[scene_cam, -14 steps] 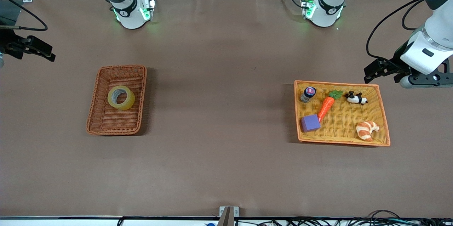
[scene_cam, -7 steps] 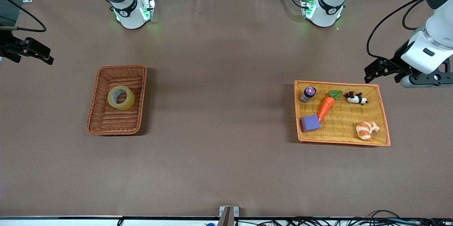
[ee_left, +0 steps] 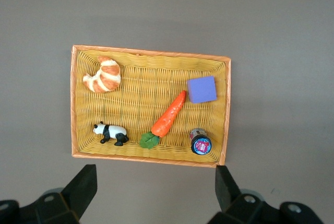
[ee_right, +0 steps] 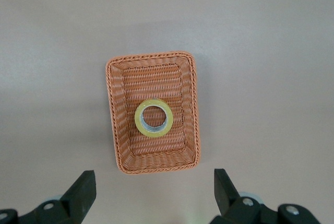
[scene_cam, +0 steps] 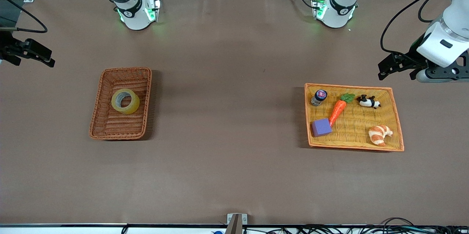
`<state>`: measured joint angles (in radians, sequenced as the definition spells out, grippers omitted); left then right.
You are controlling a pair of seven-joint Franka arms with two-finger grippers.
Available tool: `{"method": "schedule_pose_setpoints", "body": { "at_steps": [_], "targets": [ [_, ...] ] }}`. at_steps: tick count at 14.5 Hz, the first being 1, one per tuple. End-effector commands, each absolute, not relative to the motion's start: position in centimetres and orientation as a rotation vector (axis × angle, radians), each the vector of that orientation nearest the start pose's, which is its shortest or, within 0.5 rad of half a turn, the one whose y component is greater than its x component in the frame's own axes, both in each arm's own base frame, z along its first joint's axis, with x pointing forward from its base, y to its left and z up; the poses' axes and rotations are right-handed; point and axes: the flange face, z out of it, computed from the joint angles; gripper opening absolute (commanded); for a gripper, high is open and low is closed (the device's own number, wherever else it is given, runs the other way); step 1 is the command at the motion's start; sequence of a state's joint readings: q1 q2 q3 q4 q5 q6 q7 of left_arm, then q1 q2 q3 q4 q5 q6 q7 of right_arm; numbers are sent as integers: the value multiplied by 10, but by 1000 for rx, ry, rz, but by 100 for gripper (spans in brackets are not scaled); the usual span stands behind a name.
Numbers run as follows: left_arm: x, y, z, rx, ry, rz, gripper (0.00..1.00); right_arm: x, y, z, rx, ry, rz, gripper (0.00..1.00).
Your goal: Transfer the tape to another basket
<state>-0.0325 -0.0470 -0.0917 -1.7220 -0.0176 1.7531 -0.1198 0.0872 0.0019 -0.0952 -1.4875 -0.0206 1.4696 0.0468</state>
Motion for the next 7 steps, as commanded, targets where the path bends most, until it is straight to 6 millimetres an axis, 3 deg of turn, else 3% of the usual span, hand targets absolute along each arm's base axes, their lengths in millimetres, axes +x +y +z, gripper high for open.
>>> {"method": "schedule_pose_setpoints", "body": {
  "at_steps": [1, 4, 7],
  "targets": [
    [546, -71, 596, -3181, 23, -118, 100, 541, -10, 657, -3146, 78, 19, 100],
    [556, -70, 596, -3181, -13, -122, 100, 541, -10, 657, -3144, 78, 19, 100],
    [576, -76, 579, -3180, -10, -98, 100, 542, -9, 658, -3146, 76, 10, 100]
  ]
}}
